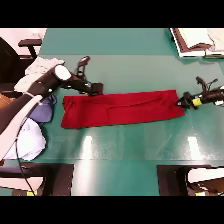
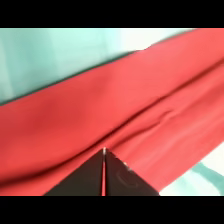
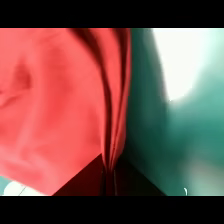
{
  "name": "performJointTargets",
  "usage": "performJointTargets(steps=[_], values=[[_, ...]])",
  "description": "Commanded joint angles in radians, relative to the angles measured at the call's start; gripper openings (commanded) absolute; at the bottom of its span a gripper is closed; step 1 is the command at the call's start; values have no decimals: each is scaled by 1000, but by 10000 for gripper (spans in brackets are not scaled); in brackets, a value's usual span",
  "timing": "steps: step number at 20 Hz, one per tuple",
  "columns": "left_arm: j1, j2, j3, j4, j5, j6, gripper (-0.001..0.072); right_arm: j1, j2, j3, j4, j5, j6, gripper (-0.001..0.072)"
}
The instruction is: Fold the shirts.
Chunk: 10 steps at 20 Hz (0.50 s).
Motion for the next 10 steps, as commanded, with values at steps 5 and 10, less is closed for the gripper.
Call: performJointTargets(steps=[5, 10], values=[[-156, -236, 194, -54, 31, -24, 21, 153, 216, 256, 24, 122, 97, 16], [-219, -329, 271, -58, 31, -31, 21, 314, 312, 388, 23, 117, 175, 16]])
